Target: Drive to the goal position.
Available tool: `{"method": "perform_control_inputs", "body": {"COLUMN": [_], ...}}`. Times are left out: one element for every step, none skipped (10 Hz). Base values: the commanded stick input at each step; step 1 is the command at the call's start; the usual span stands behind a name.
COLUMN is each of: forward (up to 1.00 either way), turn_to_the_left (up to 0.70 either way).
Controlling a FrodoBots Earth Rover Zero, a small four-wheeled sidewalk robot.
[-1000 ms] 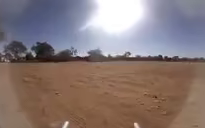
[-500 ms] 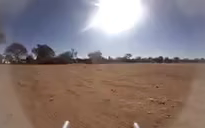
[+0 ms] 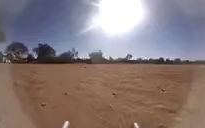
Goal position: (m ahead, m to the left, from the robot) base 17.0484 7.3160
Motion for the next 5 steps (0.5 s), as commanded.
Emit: {"method": "perform_control_inputs", "body": {"forward": [0.50,0.50,0.50,0.50,0.50], "turn_to_the_left": [0.00,0.00,0.00,0.00,0.00]}}
